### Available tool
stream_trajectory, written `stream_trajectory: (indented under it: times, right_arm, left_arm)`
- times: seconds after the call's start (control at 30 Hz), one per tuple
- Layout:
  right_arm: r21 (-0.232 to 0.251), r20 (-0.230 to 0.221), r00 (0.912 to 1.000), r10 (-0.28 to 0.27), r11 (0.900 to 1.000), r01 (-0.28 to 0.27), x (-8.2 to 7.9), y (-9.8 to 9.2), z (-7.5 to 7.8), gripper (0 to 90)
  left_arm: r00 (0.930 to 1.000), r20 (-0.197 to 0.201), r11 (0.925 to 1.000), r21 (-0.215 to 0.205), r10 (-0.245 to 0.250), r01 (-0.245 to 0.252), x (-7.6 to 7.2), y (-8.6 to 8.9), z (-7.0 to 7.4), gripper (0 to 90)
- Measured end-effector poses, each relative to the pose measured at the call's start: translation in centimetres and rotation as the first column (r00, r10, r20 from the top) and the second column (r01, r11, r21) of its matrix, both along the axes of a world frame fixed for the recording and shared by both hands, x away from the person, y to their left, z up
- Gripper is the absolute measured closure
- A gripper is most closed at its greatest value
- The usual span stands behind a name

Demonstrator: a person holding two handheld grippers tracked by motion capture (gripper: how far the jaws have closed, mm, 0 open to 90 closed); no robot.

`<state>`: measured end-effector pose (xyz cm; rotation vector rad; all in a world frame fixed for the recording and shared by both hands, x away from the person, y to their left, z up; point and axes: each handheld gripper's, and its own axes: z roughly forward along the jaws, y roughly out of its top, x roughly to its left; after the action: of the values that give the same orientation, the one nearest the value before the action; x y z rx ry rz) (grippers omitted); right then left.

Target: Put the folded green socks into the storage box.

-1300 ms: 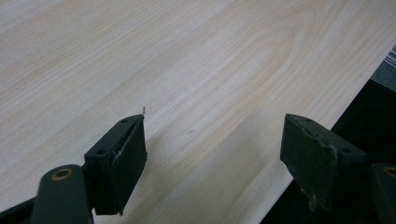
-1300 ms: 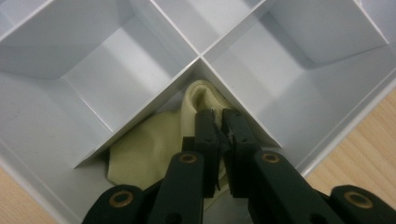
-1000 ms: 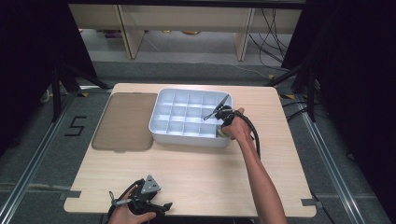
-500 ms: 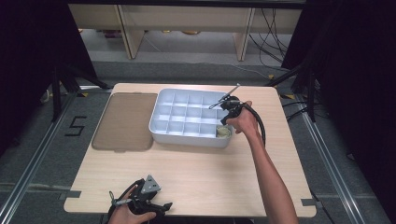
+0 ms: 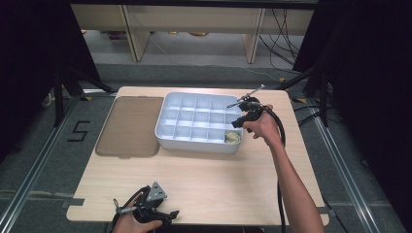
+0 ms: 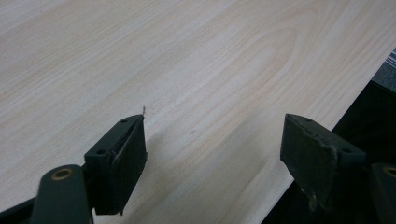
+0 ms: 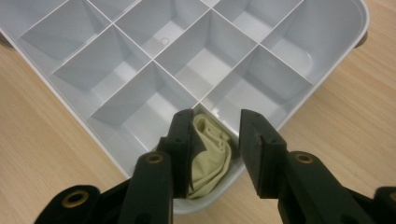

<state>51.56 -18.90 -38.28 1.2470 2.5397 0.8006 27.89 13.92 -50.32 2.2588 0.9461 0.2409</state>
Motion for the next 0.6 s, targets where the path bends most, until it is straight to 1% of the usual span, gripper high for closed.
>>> stream_trajectory:
  times: [0.03,0.07,0.1,0.13,0.17,0.2,0.23,0.27,0.33,0.37,0.4,0.47,0.5,0.53,0.57,0.6]
  right_arm:
    - [0.015,-0.008,1.0,-0.005,1.0,0.005,-0.2,-0.1,0.0,64.3]
    - [0.026,0.001,1.0,-0.003,1.0,0.003,-0.2,-0.3,0.0,63.3]
    - [0.026,0.001,1.0,-0.003,1.0,0.003,-0.2,-0.3,0.0,63.3]
    - [0.047,0.004,1.0,-0.006,0.999,0.006,-0.5,-0.6,-0.1,59.7]
    - [0.057,-0.007,0.9999,-0.014,0.998,0.014,-0.7,-0.6,-0.1,58.4]
    - [0.062,-0.001,0.9999,-0.012,0.998,0.012,-0.8,-0.7,-0.1,56.9]
    - [0.057,0.009,1.0,0.003,0.998,-0.004,-0.9,-0.9,-0.1,55.8]
    - [0.065,0.008,0.9999,-0.009,0.998,0.008,-1.2,-1.0,0.0,54.4]
    - [0.094,0.012,0.9999,-0.012,0.996,0.011,-1.5,-1.1,-0.1,52.7]
    - [0.092,0.017,0.9999,-0.002,0.996,0.0,-1.6,-1.3,-0.2,52.1]
    - [0.102,0.022,0.9997,0.002,0.995,-0.004,-1.8,-1.3,-0.3,51.8]
    - [0.102,0.039,0.999,0.022,0.994,-0.026,-2.1,-1.7,-0.4,50.7]
    - [0.102,0.032,0.9993,0.017,0.995,-0.02,-2.3,-1.8,-0.3,49.9]
    - [0.113,0.028,0.9995,0.016,0.993,-0.019,-2.5,-1.9,-0.3,49.0]
    - [0.122,0.037,0.9992,0.015,0.992,-0.02,-2.6,-2.0,-0.4,48.0]
    - [0.121,0.04,0.999,0.02,0.992,-0.025,-2.7,-2.2,-0.3,46.6]
  left_arm:
    - [1.0,-0.002,1.0,-0.003,-0.001,0.001,0.0,0.0,0.0,22.1]
    - [1.0,-0.004,1.0,-0.001,-0.003,0.003,0.0,0.0,0.0,22.0]
    - [1.0,-0.004,1.0,-0.001,-0.003,0.003,0.0,0.0,0.0,22.1]
    - [0.9999,-0.006,1.0,-0.006,-0.008,0.008,0.0,0.0,0.0,22.1]
    - [0.9999,-0.006,0.9999,-0.006,-0.009,0.009,0.0,0.0,0.0,22.0]
    - [0.9999,-0.013,0.9999,-0.013,0.001,-0.001,0.0,0.0,-0.1,22.1]
    - [0.9998,-0.014,0.9999,-0.011,0.011,-0.012,0.0,0.0,-0.1,22.1]
    - [0.9998,-0.014,0.9999,-0.011,0.011,-0.012,0.0,0.0,-0.1,22.0]
    - [0.9999,-0.013,0.9999,-0.01,0.01,-0.01,0.0,0.0,-0.1,22.1]
    - [0.9999,-0.013,0.9999,-0.009,0.01,-0.01,0.0,0.0,-0.1,22.1]
    - [0.9999,-0.011,0.9999,-0.003,0.012,-0.012,0.1,0.0,-0.1,22.0]
    - [0.9999,-0.016,1.0,-0.005,0.004,-0.005,0.0,0.1,-0.1,22.1]
    - [0.9998,-0.015,0.9999,-0.009,0.011,-0.011,0.0,0.0,-0.1,22.1]
    - [0.9999,-0.011,0.9999,-0.005,0.011,-0.011,0.0,0.0,-0.1,22.1]
    - [1.0,-0.004,1.0,0.002,0.003,-0.003,0.1,0.1,-0.1,22.0]
    - [1.0,-0.005,1.0,0.001,0.005,-0.005,0.1,0.1,-0.1,22.0]
